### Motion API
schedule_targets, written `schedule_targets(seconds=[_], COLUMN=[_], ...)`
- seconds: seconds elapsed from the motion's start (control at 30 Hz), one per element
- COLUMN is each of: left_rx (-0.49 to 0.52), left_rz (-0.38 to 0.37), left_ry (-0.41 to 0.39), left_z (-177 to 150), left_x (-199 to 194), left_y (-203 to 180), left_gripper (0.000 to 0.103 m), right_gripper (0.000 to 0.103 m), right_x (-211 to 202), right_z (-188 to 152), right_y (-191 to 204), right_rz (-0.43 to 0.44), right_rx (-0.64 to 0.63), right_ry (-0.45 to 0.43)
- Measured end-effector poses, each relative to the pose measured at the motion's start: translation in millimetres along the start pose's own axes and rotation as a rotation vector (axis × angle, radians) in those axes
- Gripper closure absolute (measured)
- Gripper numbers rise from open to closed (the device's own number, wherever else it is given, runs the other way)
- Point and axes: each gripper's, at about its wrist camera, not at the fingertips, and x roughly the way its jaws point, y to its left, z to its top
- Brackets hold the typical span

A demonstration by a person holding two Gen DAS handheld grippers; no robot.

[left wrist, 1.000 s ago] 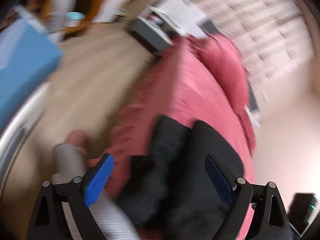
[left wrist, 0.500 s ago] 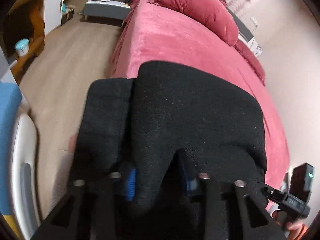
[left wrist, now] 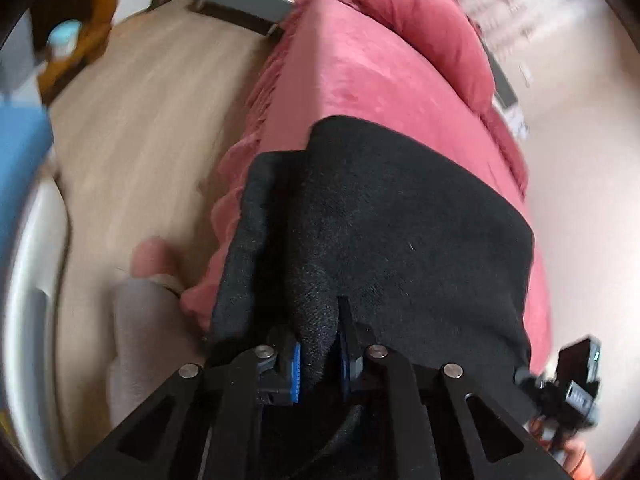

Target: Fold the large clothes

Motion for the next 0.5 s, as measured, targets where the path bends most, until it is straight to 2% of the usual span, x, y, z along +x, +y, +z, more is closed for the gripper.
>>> schedule_targets(seconds=[0.03, 0.07, 0.1, 0.17, 0.2, 0.23, 0.27, 0.3, 0.4, 0.5], left_rx=[0.004, 0.028, 0.088, 0.186, 0.233, 0.269, 0.287, 0.295, 0.272, 0.123], left_rz=[-0.003, 0.013, 0.065, 0.168, 0.228, 0.28, 0.3, 0.298, 0.201, 0.036], left_ry=[-0.015, -0.026, -0.036, -0.071, -0.095, -0.125, -0.142, -0.14, -0.016, 0.093], left_z=[1.3, 2.2, 3.7, 5.0, 7.2, 10.7, 14.4, 16.6, 27.6, 39.7], left_x=[-3.2, -5.7, -7.7, -12.4, -13.8, -15.2, -14.5, -11.9, 10.1, 30.9], left_y=[-1.6, -6.1, -14.1, -23.4, -28.0, -31.3, -30.5, -28.6, -8.0, 16.0], left_gripper=[0.084, 0.077, 0.071, 0.036, 0.026, 0.012, 0.004, 0.001, 0.0, 0.0], right_gripper=[0.028, 0.028, 0.028, 0.028, 0.028, 0.028, 0.028, 0.028, 0.028, 0.028], right_x=[0.0, -3.3, -8.6, -16.0, -18.0, -15.1, -14.1, -11.8, 0.4, 21.2], right_z=[1.3, 6.3, 8.1, 14.4, 18.5, 26.3, 29.0, 34.1, 52.7, 64.0], right_y=[3.0, 5.5, 5.8, 13.3, 16.3, 19.9, 20.2, 21.2, 16.9, 10.6], right_rz=[0.002, -0.003, -0.014, -0.043, -0.043, -0.048, -0.054, -0.052, 0.005, 0.081], right_rx=[-0.004, -0.027, -0.058, -0.137, -0.174, -0.207, -0.225, -0.237, -0.225, -0.168], right_ry=[-0.005, -0.02, -0.041, -0.096, -0.104, -0.104, -0.105, -0.103, -0.064, 0.013])
